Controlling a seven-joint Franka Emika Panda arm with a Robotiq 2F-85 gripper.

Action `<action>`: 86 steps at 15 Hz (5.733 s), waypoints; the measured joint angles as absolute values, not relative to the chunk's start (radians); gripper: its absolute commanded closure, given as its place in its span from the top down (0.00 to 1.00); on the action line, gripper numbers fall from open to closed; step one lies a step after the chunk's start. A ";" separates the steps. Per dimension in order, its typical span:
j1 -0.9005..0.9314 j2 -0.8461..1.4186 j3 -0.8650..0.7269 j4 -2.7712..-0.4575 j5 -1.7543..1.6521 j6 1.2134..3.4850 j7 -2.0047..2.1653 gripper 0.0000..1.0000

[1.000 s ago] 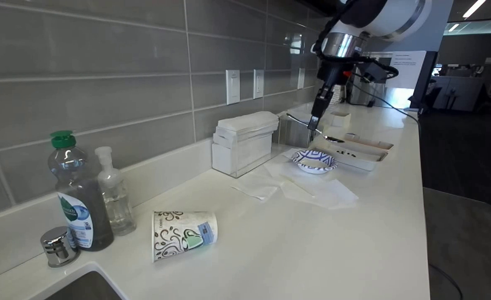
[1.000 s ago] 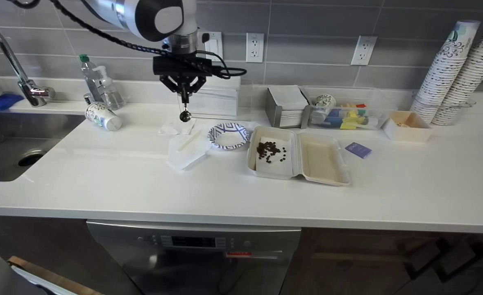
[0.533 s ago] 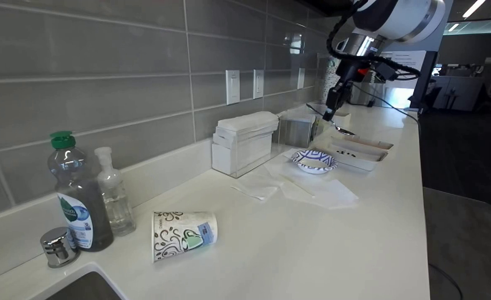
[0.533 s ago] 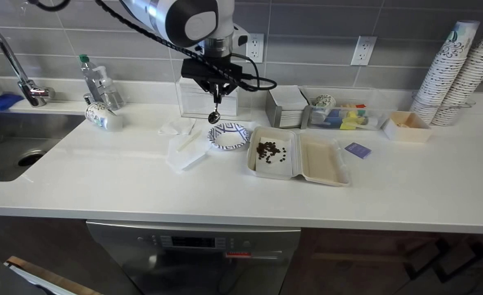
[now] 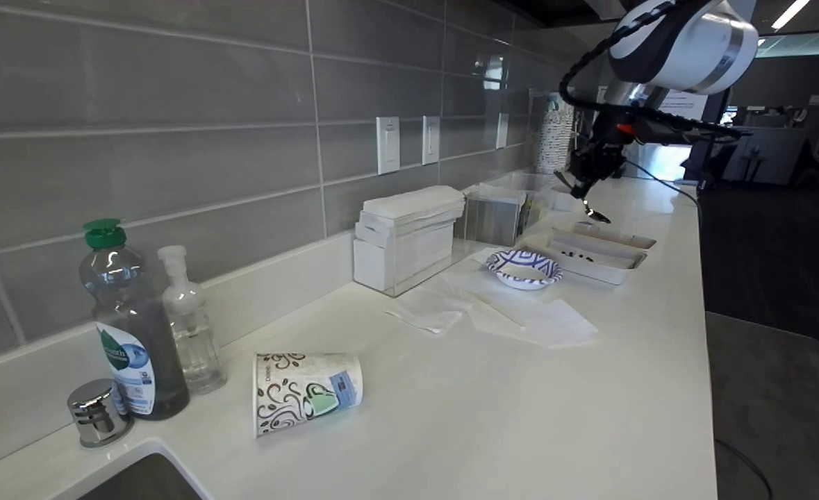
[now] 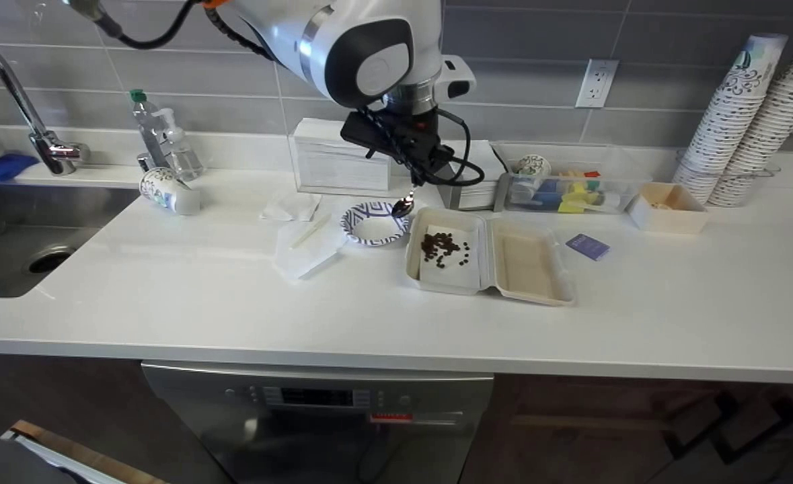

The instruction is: Move the cup, then pick up the spoon and scoop some of the contents from the bowl and pour them in the other bowl

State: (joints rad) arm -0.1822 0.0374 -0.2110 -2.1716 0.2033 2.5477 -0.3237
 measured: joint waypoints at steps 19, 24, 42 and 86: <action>-0.184 0.393 -0.285 -1.904 -0.131 2.733 0.135 0.02; -0.093 0.528 -0.396 -1.820 -0.208 2.805 0.308 0.02; 0.142 0.676 -0.608 -1.784 -0.238 2.814 0.588 0.02; 0.154 0.650 -0.614 -1.803 -0.227 2.869 0.613 0.02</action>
